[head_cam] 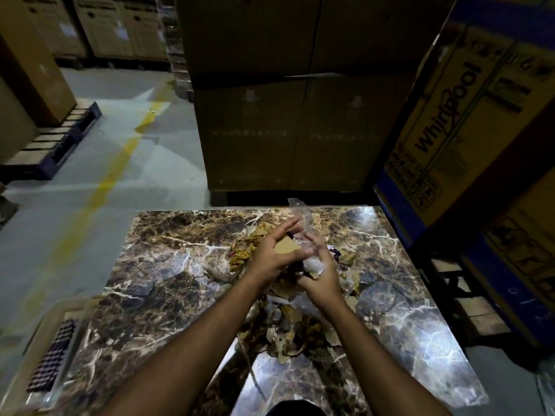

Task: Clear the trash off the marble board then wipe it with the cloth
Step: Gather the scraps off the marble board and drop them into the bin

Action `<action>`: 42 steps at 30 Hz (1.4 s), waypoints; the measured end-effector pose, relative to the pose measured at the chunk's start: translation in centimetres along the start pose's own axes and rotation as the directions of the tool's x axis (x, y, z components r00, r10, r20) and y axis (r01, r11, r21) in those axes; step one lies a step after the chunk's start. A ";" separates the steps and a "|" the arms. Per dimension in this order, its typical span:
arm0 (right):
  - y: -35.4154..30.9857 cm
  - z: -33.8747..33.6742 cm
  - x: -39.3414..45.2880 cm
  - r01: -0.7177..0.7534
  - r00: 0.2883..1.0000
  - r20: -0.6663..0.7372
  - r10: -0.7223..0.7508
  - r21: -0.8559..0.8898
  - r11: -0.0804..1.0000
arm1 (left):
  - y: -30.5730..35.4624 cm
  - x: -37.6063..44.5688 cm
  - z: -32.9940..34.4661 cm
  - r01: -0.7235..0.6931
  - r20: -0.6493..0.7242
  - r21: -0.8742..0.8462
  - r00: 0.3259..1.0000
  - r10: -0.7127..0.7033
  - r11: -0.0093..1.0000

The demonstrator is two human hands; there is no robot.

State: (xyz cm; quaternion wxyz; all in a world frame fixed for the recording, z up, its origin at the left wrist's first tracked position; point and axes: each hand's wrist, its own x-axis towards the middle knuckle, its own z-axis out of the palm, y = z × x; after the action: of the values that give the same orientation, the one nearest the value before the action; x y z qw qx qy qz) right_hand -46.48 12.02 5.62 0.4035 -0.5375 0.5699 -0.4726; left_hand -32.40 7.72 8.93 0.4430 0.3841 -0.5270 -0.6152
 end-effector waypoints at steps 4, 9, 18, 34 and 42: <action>-0.7 -0.4 -0.1 -0.028 0.997 0.079 0.027 0.009 1.000 | -0.1 0.4 -0.5 -0.013 0.021 0.114 1.000 0.010 0.993; -3.3 -1.0 -0.2 0.046 0.998 0.058 -0.039 -0.119 0.992 | 0.7 0.6 0.1 0.102 -0.047 -0.095 0.993 -0.107 0.990; -5.8 -2.5 1.3 0.070 0.982 0.172 -0.079 0.059 0.996 | 4.5 1.1 1.6 0.019 -0.021 -0.142 1.000 -0.023 0.990; -6.5 -1.0 0.8 -0.052 0.998 -0.006 0.054 0.205 0.977 | 4.1 -0.7 1.7 0.130 0.007 -0.324 0.991 -0.134 0.937; -5.8 -0.7 0.9 0.053 0.980 -0.196 -0.010 0.215 0.975 | 2.6 -2.0 2.9 0.003 -0.153 -0.188 0.988 -0.032 0.982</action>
State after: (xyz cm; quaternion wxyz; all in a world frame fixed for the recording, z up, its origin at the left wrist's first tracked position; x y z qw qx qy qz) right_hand -45.87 11.35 11.40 0.3953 -0.4501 0.5424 -0.5890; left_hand -34.12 10.33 11.99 0.5116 0.3921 -0.4272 -0.6341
